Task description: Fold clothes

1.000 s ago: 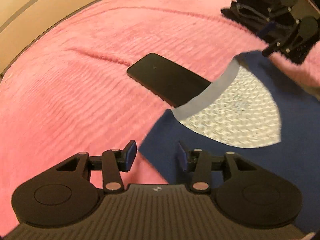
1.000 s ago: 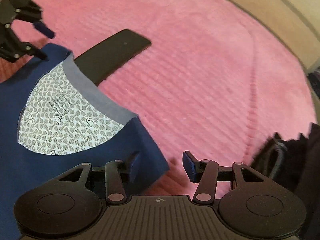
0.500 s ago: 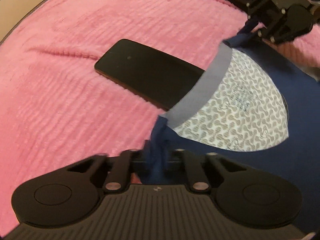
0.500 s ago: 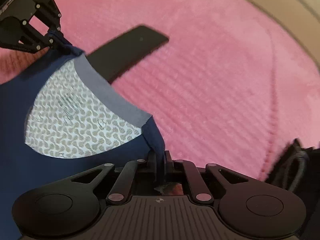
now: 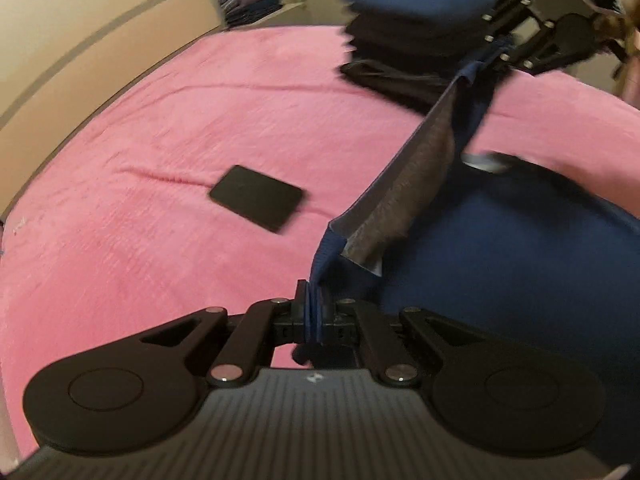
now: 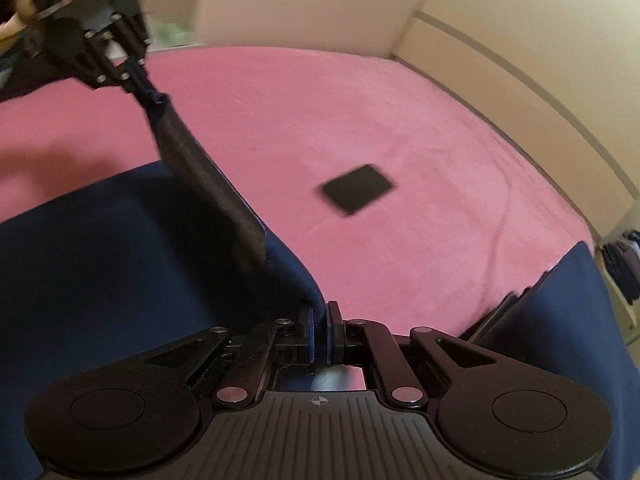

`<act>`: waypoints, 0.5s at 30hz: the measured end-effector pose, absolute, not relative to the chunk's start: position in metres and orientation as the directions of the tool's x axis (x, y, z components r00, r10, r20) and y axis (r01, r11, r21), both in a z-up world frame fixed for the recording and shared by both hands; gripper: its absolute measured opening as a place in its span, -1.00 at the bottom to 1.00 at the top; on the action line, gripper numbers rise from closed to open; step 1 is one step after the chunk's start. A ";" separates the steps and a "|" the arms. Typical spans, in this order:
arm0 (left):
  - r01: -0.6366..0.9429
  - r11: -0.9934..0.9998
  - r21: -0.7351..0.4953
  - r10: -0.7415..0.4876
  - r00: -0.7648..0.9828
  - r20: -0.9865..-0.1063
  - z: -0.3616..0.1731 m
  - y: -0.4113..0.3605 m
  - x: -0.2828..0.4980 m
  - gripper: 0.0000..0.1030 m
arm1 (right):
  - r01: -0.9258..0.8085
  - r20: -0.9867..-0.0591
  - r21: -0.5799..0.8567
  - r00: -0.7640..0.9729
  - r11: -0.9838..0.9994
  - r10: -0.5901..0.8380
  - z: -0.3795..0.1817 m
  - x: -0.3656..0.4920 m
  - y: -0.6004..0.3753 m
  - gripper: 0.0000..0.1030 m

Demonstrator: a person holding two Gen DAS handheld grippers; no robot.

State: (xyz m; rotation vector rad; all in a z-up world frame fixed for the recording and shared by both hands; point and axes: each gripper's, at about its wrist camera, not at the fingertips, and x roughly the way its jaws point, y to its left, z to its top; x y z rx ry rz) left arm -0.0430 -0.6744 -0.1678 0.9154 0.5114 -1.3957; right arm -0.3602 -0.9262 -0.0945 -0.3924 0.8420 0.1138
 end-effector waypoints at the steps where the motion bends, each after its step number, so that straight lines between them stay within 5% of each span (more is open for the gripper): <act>1: 0.967 -0.088 0.240 -0.599 0.142 -0.788 -0.163 -0.655 -0.064 -0.98 | -0.266 -0.754 -0.284 0.655 0.921 -0.043 -0.095 -0.386 -0.908 -0.94; 10: 0.962 -0.253 0.100 -0.388 -0.006 -0.922 -0.216 -0.517 -0.246 -0.99 | -0.306 -0.869 -0.185 0.494 0.934 -0.010 -0.169 -0.523 -0.784 -0.94; 15: 0.948 -0.292 0.125 -0.422 -0.010 -0.907 -0.257 -0.488 -0.279 -0.99 | -0.275 -0.862 -0.262 0.497 0.925 -0.097 -0.191 -0.545 -0.753 -0.93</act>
